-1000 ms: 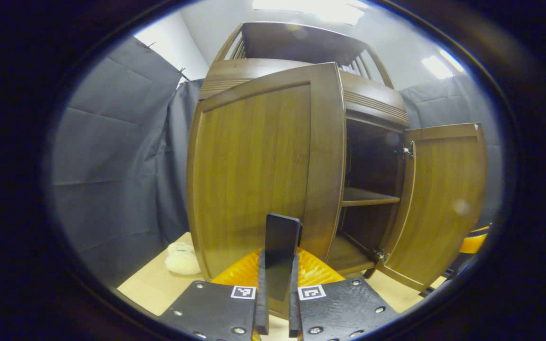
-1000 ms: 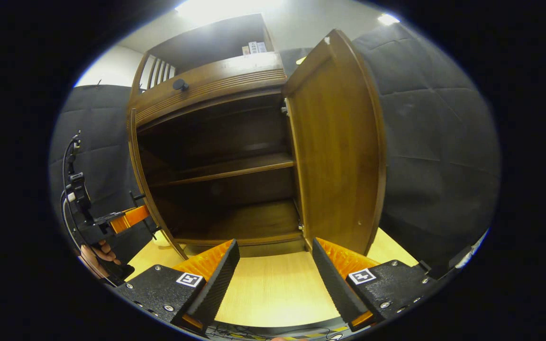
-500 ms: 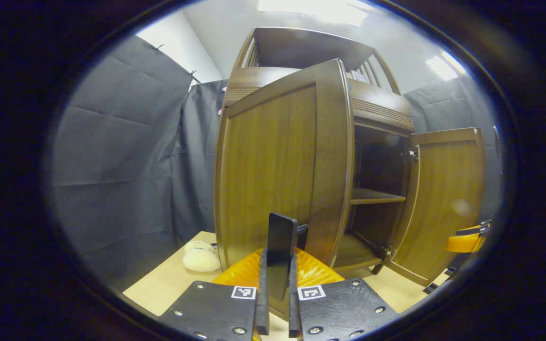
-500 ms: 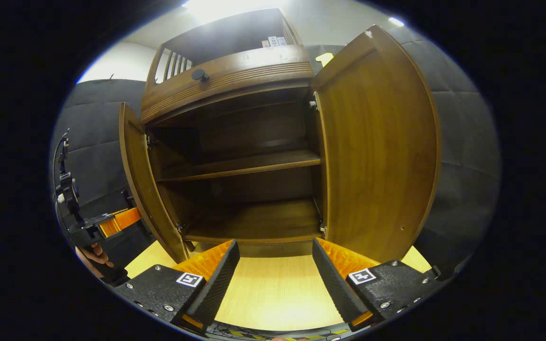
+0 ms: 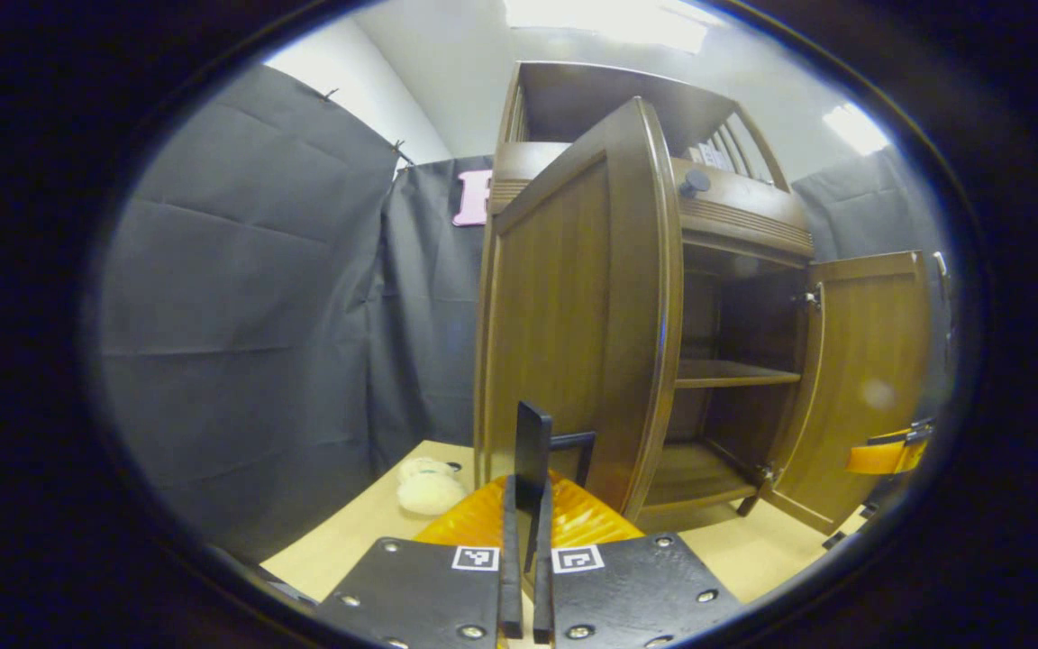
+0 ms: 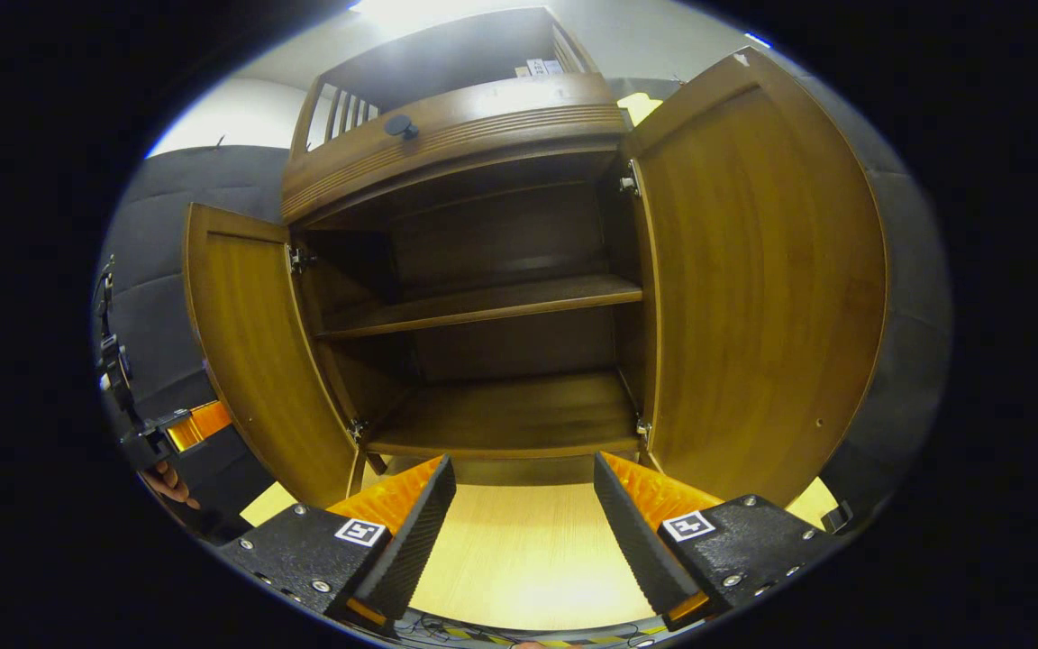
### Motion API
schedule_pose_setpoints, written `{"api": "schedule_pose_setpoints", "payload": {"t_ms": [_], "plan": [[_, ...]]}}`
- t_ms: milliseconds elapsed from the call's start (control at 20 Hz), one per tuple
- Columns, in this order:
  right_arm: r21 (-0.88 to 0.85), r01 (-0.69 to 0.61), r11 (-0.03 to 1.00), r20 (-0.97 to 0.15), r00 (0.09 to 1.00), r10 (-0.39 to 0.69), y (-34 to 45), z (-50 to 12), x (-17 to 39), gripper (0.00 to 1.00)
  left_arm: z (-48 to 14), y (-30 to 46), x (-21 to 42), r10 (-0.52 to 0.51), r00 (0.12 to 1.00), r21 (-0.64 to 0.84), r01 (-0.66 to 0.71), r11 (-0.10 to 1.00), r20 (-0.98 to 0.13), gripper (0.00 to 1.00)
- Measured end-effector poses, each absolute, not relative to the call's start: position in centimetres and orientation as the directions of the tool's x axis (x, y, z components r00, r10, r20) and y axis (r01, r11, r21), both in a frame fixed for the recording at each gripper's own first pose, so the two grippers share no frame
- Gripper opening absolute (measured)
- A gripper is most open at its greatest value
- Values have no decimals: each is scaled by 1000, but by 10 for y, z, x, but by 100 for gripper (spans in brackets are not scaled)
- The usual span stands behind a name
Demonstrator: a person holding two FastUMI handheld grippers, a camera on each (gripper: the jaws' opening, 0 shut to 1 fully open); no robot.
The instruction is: Open the right door of the double-door shoe cabinet with the right hand, and open the left door with the left hand.
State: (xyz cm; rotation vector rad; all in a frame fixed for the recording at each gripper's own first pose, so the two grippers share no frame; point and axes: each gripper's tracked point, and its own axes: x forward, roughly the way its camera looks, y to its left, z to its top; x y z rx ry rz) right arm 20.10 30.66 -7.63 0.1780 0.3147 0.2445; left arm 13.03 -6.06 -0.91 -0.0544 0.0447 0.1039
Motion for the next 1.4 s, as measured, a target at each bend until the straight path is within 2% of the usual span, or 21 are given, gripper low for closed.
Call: {"api": "schedule_pose_setpoints", "payload": {"t_ms": [100, 150, 200, 300, 450, 550, 600, 700, 900, 950, 1000, 1050, 1100, 1150, 1200, 1250, 1400], "plan": [[220, -211, 952, -288, 919, 270, 310, -78, 200, 96, -9, -54, 126, 106, 994, -72, -109, 991, -40, 8], [220, -211, 952, -289, 918, 270, 311, -78, 200, 95, -9, -55, 129, 94, 995, -83, -97, 992, -36, 0], [219, -209, 953, -291, 918, 269, 312, -78, 200, 95, -9, -56, 128, 75, 997, -88, -78, 993, -36, 0], [218, -211, 953, -293, 917, 270, 314, -79, 200, 95, -10, -53, 124, 51, 998, -66, -53, 996, -31, 8], [214, -209, 954, -297, 917, 268, 313, -78, 204, 95, -11, -28, 124, 84, 996, 13, -83, 996, -20, 7], [211, -210, 955, -299, 916, 267, 314, -77, 206, 95, -9, -10, 121, 115, 993, 33, -114, 993, -14, 2], [207, -212, 955, -301, 915, 268, 313, -77, 206, 92, -8, -3, 122, 124, 992, 14, -124, 992, -12, 0], [195, -217, 957, -304, 914, 269, 313, -76, 208, 95, -9, 1, 125, 114, 993, -11, -114, 993, -6, 8], [172, -223, 959, -304, 914, 267, 311, -75, 213, 95, -11, 4, 121, 83, 997, -31, -83, 996, -9, 8], [172, -221, 960, -304, 915, 266, 310, -75, 214, 96, -12, 3, 121, 75, 997, -48, -75, 996, -9, 4], [175, -219, 960, -300, 917, 264, 310, -73, 213, 95, -12, 1, 122, 74, 997, -58, -75, 996, -8, 8], [178, -218, 960, -296, 918, 264, 309, -72, 214, 95, -11, 0, 122, 78, 997, -57, -79, 995, -5, 4], [180, -218, 959, -294, 919, 264, 309, -72, 214, 99, -12, 1, 122, 85, 996, -54, -85, 995, -5, 8], [178, -219, 959, -293, 919, 264, 307, -71, 214, 92, -12, 2, 122, 91, 996, -53, -91, 994, -5, 7], [176, -220, 960, -292, 919, 264, 305, -71, 214, 95, -12, 2, 122, 98, 995, -55, -98, 994, -8, 7], [173, -221, 960, -290, 920, 265, 303, -70, 213, 95, -13, 3, 122, 105, 994, -54, -105, 993, -11, 4], [176, -222, 959, -286, 920, 266, 297, -72, 213, 95, -12, 7, 121, 130, 991, -45, -131, 990, -24, 4]]}}
